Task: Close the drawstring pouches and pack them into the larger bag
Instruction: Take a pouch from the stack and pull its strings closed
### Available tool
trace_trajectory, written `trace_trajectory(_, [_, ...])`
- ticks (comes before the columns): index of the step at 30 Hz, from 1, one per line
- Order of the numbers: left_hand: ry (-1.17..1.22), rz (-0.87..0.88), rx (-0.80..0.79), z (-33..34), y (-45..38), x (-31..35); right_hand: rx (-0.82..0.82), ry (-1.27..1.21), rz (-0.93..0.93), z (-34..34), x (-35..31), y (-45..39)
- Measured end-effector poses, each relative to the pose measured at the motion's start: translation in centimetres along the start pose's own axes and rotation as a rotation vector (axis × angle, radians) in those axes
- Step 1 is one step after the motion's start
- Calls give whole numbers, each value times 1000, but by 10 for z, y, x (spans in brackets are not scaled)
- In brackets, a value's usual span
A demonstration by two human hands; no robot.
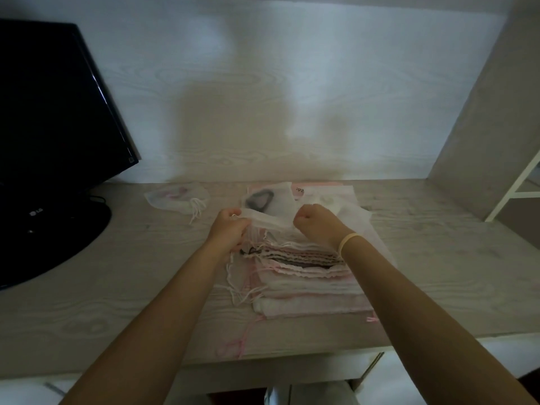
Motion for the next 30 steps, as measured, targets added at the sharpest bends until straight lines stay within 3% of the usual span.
trace_trajectory(8, [-22,49,-4,-3,0,1,-62,310,-152,13,-11,5])
trace_trajectory(14, [36,59,-16,1,2,0,-74,485,-165,18,-13,5])
trace_trajectory(16, [36,54,-5,2,0,-2,-51,309,-141,11,-11,3])
trace_trajectory(20, [-4,56,5,0,0,-3,66,-371,-14,-12,0,5])
trace_trajectory(23, [-98,40,92,-12,0,-5,188,-684,102,-23,18,6])
trace_trajectory(30, [-123,-23,120,-20,0,-3,252,-1420,393,-5,56,-1])
Point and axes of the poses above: each hand's wrist, its own y-axis away from the middle knuckle, its own z-axis out of the palm, x = y × z, the point moved 9 cm from there along -y, towards the middle knuckle, and after that the axes turned 15 degrees about y, right-handed, at the moved point
